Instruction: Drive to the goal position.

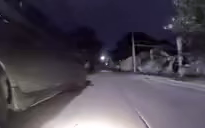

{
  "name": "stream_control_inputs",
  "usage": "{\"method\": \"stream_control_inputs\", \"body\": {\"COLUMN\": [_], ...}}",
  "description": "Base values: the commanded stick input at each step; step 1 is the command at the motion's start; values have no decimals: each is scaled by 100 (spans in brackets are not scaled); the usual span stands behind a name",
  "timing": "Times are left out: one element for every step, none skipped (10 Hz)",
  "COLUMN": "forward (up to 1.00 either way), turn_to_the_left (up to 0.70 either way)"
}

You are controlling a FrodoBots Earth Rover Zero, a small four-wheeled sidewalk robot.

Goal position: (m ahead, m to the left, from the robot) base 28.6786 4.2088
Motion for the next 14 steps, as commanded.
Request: {"method": "stream_control_inputs", "body": {"forward": [50, 50, 50, 50, 50, 50, 50, 50, 50, 50, 50, 50, 50, 50], "turn_to_the_left": [0, 0, 0, 0, 0, 0, 0, 0, 0, -30, -50, -50, -16, 0]}}
